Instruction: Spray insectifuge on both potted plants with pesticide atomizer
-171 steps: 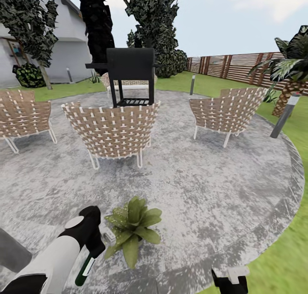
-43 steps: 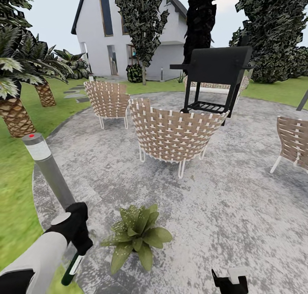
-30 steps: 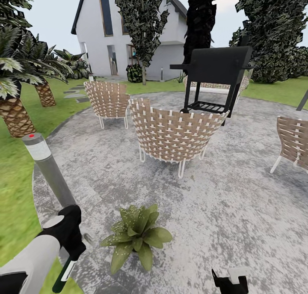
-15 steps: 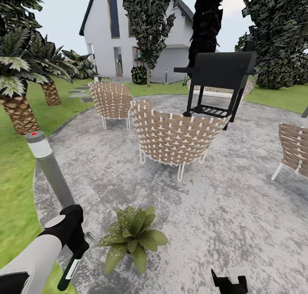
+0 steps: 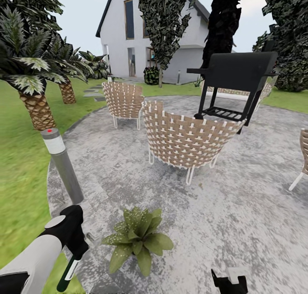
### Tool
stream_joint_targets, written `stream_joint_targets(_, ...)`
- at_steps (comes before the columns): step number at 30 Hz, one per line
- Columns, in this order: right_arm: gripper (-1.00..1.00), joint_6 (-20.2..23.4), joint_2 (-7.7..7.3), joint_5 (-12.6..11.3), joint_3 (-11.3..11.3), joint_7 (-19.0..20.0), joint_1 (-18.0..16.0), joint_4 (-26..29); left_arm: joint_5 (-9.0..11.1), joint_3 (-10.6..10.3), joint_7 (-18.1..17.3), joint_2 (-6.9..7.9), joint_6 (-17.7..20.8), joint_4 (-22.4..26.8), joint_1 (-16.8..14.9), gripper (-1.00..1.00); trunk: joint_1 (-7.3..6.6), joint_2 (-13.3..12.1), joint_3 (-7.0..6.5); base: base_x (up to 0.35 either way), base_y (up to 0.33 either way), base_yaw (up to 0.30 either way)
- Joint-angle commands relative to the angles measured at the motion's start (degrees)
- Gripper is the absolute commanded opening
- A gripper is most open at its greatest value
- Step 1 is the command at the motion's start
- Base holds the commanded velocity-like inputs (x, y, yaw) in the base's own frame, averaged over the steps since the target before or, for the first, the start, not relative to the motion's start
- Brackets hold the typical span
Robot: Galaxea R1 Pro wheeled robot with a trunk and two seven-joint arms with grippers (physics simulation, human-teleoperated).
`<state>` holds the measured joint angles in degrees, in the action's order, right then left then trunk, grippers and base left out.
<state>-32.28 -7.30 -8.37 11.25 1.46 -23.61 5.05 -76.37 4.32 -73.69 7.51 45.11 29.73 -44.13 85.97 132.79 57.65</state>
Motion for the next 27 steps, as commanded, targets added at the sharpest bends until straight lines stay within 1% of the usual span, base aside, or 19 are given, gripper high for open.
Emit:
stream_joint_targets(1, 1.00, -0.2, -0.05, -0.6, 0.4, 0.1, 0.0, 0.0, -0.5, 0.3, -0.5, -0.09, 0.5, 0.1, 0.0, -1.00, -0.01, 0.0, 0.05, 0.000, 0.000, 0.252)
stream_joint_targets(5, 1.00, -0.2, -0.04, -0.6, 0.4, 0.1, 0.0, 0.0, -0.5, 0.3, -0.5, -0.26, 0.5, -0.2, 0.0, -1.00, -0.01, 0.0, 0.05, 0.026, -0.020, 0.269)
stream_joint_targets(10, 1.00, -0.2, -0.06, -0.7, 0.4, 0.2, 0.0, 0.0, -0.5, 0.2, -0.5, -0.30, 0.5, -0.2, 0.0, -1.00, -0.01, 0.0, 0.05, 0.157, -0.203, 0.248)
stream_joint_targets(16, 1.00, -0.2, -0.34, -0.6, 0.4, 0.1, 0.0, 0.0, -0.5, 0.2, -0.5, -0.30, 0.5, -0.2, 0.0, -1.00, -0.01, 0.0, 0.05, 0.126, -0.246, 0.024)
stream_joint_targets(27, 1.00, -0.2, -0.18, -0.6, 0.4, 0.1, 0.0, 0.0, -0.5, 0.2, -0.5, -0.30, 0.5, -0.2, 0.0, -1.00, -0.01, 0.0, 0.05, 0.000, -0.272, 0.000)
